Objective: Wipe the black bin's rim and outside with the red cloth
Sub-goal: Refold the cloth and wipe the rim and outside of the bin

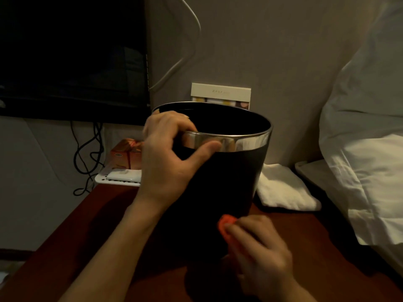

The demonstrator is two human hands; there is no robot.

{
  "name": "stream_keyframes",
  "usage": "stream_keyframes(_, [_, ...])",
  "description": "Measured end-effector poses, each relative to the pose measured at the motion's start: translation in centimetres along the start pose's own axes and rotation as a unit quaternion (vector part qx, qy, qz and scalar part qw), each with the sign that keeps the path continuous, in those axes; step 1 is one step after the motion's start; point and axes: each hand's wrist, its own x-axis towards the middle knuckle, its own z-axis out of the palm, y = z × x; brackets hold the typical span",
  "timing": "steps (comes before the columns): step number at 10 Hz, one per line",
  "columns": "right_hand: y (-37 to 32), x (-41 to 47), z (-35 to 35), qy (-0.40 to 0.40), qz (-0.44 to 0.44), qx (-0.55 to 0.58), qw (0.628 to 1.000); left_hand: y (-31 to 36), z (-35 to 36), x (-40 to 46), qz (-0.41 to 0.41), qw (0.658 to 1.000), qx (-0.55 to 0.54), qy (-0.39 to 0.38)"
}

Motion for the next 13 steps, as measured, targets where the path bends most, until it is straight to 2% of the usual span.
stream_keyframes(1, [-0.1,6.5,-4.9,0.027,-0.047,-0.082,0.995,-0.9,-0.6,0.3,-0.039,0.999,-0.035,-0.014])
stream_keyframes(2, [-1.8,4.7,-0.1,0.076,0.001,-0.08,0.994,-1.0,-0.5,0.3,-0.03,0.999,-0.016,-0.023])
stream_keyframes(3, [0.9,8.6,18.2,-0.108,-0.115,0.007,0.987,-1.0,-0.6,0.3,-0.017,1.0,-0.001,-0.024])
stream_keyframes(4, [-1.6,10.4,15.6,-0.208,-0.112,0.11,0.966,-1.2,-0.8,0.4,-0.015,0.999,-0.006,-0.03])
stream_keyframes(5, [-2.6,5.6,8.6,-0.157,-0.142,-0.013,0.977,-1.2,-0.9,0.6,-0.012,0.999,-0.011,-0.035])
stream_keyframes(6, [-0.9,1.7,-5.2,-0.081,-0.097,0.021,0.992,-1.4,-1.0,0.5,-0.012,0.999,-0.017,-0.035])
stream_keyframes(7, [1.1,5.7,-1.9,0.001,0.071,-0.044,0.997,-1.8,-1.0,0.5,-0.012,0.999,-0.025,-0.035])
stream_keyframes(8, [1.1,3.2,-1.8,0.023,0.038,-0.065,0.997,-1.7,-0.9,0.5,-0.012,0.999,-0.024,-0.035])
stream_keyframes(10, [-0.1,-3.0,1.8,-0.137,-0.011,0.024,0.99,-1.5,-1.2,0.6,-0.004,0.999,-0.022,-0.033])
stream_keyframes(11, [-0.2,-3.6,1.9,-0.184,-0.019,0.037,0.982,-0.2,-0.6,0.4,0.047,0.995,0.058,-0.063])
stream_keyframes(12, [0.2,-2.9,1.7,-0.186,-0.036,0.039,0.981,0.8,0.2,0.0,0.063,0.992,0.084,-0.078])
stream_keyframes(13, [1.1,-0.6,0.1,-0.097,-0.011,0.011,0.995,0.4,0.1,0.4,0.04,0.996,0.035,-0.071])
